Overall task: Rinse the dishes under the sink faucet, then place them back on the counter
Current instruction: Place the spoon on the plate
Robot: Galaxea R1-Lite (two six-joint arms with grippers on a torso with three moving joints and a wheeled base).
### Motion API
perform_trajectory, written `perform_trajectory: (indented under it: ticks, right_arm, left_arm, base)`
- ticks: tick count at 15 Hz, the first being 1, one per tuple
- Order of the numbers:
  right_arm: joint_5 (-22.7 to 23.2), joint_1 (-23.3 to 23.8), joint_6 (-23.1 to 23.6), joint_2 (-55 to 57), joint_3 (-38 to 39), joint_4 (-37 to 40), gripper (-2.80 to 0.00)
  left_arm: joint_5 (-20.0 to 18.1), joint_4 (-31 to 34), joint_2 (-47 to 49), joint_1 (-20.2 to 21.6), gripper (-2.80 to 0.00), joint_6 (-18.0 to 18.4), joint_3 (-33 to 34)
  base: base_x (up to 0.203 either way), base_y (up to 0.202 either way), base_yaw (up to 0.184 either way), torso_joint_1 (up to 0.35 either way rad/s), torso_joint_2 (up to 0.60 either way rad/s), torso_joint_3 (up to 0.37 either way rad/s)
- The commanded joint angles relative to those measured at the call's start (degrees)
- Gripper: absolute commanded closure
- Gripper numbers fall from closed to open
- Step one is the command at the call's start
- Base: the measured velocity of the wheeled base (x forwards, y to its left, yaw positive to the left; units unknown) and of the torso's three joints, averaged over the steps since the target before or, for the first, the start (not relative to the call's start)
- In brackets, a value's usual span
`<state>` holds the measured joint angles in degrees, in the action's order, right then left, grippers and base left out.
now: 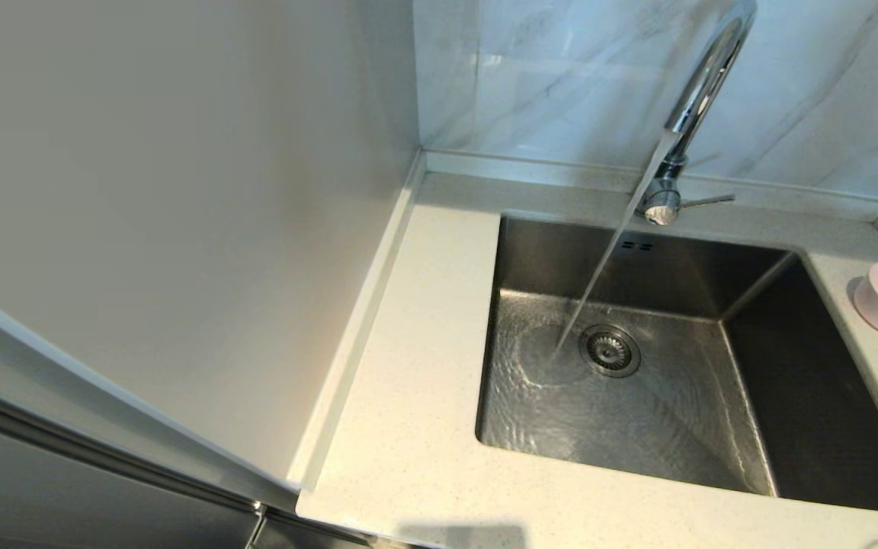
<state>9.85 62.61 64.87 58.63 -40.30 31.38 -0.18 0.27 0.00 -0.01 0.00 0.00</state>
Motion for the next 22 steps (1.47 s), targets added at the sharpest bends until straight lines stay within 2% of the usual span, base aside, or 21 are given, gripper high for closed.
perform_trajectory:
  ticks: [1,3,7,9,10,17,19,21,22]
  right_arm:
    - [0.15,1.09,1.1,-0.28,0.45,0.85,0.0]
    - [-0.08,1.05,1.93,0.87,1.96,0.02,0.0]
    - [-0.18,1.11,1.86,1.31,6.23,-8.5,0.0]
    - [-0.27,1.12,1.85,2.46,6.79,-10.07,0.0]
    - [-0.33,1.11,1.84,3.04,6.74,-10.19,-2.8]
    - [0.85,1.06,0.7,4.65,4.06,-10.38,-2.8]
    - [6.09,0.98,-0.68,5.55,-0.16,-10.1,-2.8]
    - [11.95,-0.64,-2.97,7.08,-9.14,-6.49,-2.8]
    - [13.19,-2.57,-4.08,8.56,-15.27,-2.63,-2.8]
  left_arm:
    - [0.01,0.0,0.0,0.01,0.0,0.0,0.0]
    - [0.01,0.0,0.0,0.01,0.0,0.0,0.0]
    - [-0.08,0.0,0.0,0.01,0.0,0.0,0.0]
    - [-0.07,0.0,0.0,0.01,0.0,0.0,0.0]
    - [0.01,0.0,0.0,0.01,0.0,0.0,0.0]
    - [0.01,0.0,0.0,0.01,0.0,0.0,0.0]
    - [-0.05,0.0,0.0,0.01,0.0,0.0,0.0]
    - [0.01,0.0,0.0,0.01,0.0,0.0,0.0]
    - [0.01,0.0,0.0,0.01,0.0,0.0,0.0]
  base:
    - [0.0,0.0,0.0,0.0,0.0,0.0]
    - [0.0,0.0,0.0,0.0,0.0,0.0]
    - [0.0,0.0,0.0,0.0,0.0,0.0]
    - [0.0,0.0,0.0,0.0,0.0,0.0]
    - [0.0,0.0,0.0,0.0,0.0,0.0]
    - [0.0,0.0,0.0,0.0,0.0,0.0]
    - [0.0,0.0,0.0,0.0,0.0,0.0]
    - [0.0,0.0,0.0,0.0,0.0,0.0]
    - [0.0,0.0,0.0,0.0,0.0,0.0]
